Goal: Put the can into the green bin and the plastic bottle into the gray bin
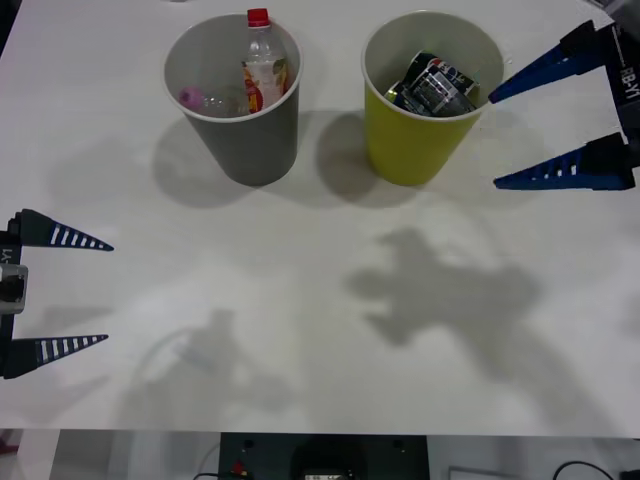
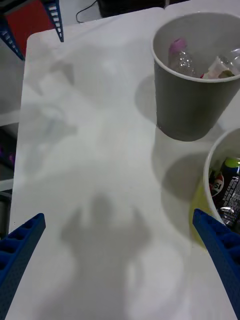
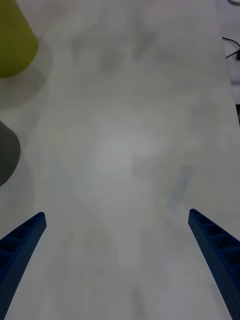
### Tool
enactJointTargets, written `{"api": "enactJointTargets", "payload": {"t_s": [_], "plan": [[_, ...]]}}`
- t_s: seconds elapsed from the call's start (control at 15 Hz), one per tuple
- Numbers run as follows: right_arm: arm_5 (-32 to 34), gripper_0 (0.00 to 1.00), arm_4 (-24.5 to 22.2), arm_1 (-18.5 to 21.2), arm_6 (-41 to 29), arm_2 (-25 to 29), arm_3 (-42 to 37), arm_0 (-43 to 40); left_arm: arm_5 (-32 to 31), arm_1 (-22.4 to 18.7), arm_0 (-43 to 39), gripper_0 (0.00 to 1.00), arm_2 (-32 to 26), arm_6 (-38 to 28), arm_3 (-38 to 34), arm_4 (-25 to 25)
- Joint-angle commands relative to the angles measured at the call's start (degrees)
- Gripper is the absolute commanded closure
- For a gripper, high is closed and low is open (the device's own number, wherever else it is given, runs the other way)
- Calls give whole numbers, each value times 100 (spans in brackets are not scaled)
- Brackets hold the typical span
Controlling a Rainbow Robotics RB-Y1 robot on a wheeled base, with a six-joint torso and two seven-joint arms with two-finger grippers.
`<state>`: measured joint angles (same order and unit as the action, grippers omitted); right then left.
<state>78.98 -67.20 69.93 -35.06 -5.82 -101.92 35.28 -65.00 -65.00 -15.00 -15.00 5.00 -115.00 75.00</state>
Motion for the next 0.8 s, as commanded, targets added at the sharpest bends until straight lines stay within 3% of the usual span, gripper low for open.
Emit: {"api": "enactJointTargets", "payload": {"t_s": [0.07, 0.33, 0.53, 0.8], "plan": [[12, 0, -3, -32, 641, 635, -302, -1014, 0, 0, 0, 2, 0, 0, 0, 0], [21, 0, -39, -94, 1529, 1443, -680, -2306, 0, 0, 0, 2, 0, 0, 0, 0], [109, 0, -91, -348, 2135, 1970, -847, -3158, 0, 0, 0, 2, 0, 0, 0, 0], [530, 0, -434, -700, 2619, 2489, -970, -3783, 0, 0, 0, 2, 0, 0, 0, 0]]}}
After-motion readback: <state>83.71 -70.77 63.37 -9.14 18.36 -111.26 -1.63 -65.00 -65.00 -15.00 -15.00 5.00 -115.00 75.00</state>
